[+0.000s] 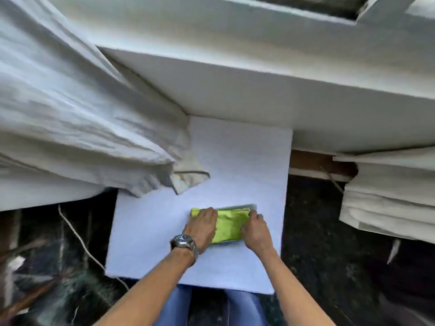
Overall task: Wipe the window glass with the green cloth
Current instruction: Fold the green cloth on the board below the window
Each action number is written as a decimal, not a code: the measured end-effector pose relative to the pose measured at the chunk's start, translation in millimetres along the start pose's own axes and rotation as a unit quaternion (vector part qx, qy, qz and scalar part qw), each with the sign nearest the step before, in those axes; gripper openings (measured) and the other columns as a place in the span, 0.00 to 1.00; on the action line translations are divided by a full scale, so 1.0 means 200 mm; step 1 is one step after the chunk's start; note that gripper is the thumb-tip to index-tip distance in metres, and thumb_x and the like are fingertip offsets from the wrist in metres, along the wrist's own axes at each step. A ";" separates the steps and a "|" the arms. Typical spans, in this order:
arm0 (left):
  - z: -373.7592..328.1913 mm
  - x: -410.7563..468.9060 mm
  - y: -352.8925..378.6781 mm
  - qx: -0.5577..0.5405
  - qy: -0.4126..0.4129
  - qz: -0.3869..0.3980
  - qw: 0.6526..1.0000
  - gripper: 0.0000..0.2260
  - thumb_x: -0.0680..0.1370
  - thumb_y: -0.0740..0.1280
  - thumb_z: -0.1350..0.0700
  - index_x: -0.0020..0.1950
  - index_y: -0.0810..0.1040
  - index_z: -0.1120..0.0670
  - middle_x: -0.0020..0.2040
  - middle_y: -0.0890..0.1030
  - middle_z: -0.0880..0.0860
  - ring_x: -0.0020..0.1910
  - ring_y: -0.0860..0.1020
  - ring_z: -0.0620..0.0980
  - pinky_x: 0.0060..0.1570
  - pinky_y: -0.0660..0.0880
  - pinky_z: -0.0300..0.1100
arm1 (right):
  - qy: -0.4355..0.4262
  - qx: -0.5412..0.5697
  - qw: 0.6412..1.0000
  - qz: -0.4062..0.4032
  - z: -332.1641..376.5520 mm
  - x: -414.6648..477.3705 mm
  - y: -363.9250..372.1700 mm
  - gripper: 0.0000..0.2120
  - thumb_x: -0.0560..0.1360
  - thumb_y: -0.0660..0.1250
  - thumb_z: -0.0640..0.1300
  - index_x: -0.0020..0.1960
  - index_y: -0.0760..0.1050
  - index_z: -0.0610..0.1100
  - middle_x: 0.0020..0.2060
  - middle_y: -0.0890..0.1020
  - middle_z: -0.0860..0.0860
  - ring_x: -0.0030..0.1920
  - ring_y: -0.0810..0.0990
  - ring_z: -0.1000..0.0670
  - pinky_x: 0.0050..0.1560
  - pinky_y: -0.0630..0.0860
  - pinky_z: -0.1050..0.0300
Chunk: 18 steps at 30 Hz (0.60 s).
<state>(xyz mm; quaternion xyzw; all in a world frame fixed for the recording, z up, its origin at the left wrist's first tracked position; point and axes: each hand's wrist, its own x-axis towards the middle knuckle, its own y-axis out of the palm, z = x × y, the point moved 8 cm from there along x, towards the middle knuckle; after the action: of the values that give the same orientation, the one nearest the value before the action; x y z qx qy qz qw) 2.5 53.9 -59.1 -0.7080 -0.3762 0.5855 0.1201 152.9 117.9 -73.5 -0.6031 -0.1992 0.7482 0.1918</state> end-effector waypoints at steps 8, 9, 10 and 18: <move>-0.03 0.23 0.27 0.059 -0.068 -0.058 0.994 0.23 0.77 0.71 0.54 0.71 0.71 0.55 0.63 0.79 0.55 0.63 0.78 0.56 0.56 0.79 0.50 | 0.129 0.238 0.958 -0.094 -0.10 0.16 0.18 0.16 0.81 0.67 0.39 0.66 0.69 0.37 0.61 0.79 0.39 0.63 0.79 0.37 0.63 0.76 0.46; -0.02 0.24 0.28 0.050 -0.071 -0.035 0.996 0.24 0.77 0.70 0.56 0.72 0.69 0.55 0.65 0.78 0.55 0.65 0.76 0.57 0.59 0.77 0.51 | 0.131 0.242 0.959 -0.067 -0.09 0.16 0.18 0.13 0.81 0.67 0.41 0.63 0.73 0.38 0.59 0.81 0.39 0.62 0.79 0.37 0.63 0.76 0.46; -0.01 0.24 0.30 0.035 -0.068 -0.007 0.997 0.25 0.77 0.69 0.58 0.73 0.67 0.55 0.68 0.75 0.56 0.68 0.73 0.58 0.61 0.74 0.52 | 0.126 0.242 0.961 -0.043 -0.08 0.15 0.16 0.11 0.80 0.68 0.43 0.60 0.76 0.39 0.58 0.83 0.40 0.62 0.79 0.38 0.64 0.76 0.45; -0.04 -0.08 -0.43 -0.281 -0.075 -0.060 0.955 0.13 0.74 0.67 0.50 0.57 0.73 0.49 0.59 0.78 0.49 0.69 0.69 0.50 0.58 0.61 0.45 | -0.147 0.209 0.966 -0.047 0.37 -0.28 -0.67 0.07 0.79 0.70 0.40 0.51 0.73 0.47 0.45 0.82 0.55 0.47 0.78 0.54 0.51 0.72 0.54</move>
<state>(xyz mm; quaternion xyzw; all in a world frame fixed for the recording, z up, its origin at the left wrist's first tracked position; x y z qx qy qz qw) -25.1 103.9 7.1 -0.6432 -0.5752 0.4994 -0.0779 98.0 196.9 58.5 -0.4226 -0.0930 0.8439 0.3172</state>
